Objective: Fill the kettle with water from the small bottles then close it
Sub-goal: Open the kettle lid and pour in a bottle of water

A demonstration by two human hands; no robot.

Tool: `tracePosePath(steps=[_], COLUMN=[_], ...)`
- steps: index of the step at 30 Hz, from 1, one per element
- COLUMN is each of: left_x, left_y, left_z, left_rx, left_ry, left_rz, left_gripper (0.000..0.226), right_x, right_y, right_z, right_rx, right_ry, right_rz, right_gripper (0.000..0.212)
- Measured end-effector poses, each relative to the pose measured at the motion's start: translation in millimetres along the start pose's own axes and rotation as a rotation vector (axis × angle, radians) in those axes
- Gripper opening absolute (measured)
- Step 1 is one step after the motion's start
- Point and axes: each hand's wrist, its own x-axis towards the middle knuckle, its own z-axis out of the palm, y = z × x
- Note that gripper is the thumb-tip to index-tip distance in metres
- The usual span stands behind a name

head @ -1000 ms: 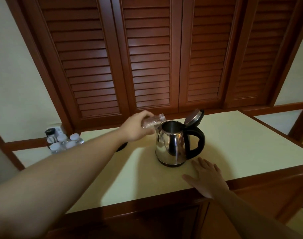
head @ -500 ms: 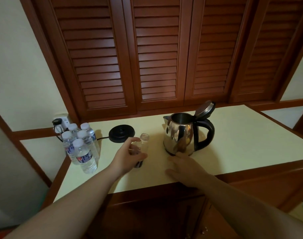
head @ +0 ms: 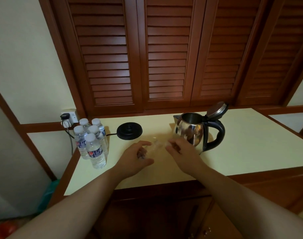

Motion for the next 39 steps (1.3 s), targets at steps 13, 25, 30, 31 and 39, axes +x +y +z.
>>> tracePosePath(steps=[13, 25, 30, 31, 39], left_x=[4.2, 13.4, 14.5, 13.6, 12.4], left_y=[6.9, 13.0, 17.3, 19.4, 54.0], left_z=[0.3, 26.0, 37.9, 41.6, 76.5], left_rx=[0.115, 0.148, 0.128, 0.12, 0.08], left_ry=[-0.123, -0.175, -0.199, -0.203, -0.172], left_rz=[0.084, 0.118, 0.138, 0.148, 0.161], left_gripper=[0.06, 0.065, 0.064, 0.064, 0.06], right_x=[-3.3, -14.4, -25.0, -25.5, -40.1], right_y=[-9.6, 4.0, 6.9, 8.0, 33.2], right_z=[-23.0, -38.5, -55.4, -56.3, -78.5], right_rx=[-0.103, -0.054, -0.049, -0.081, 0.09], right_ry=[-0.211, -0.186, -0.223, -0.213, -0.162], right_rz=[-0.125, 0.1, 0.046, 0.043, 0.118], right_gripper=[0.037, 0.025, 0.019, 0.024, 0.026])
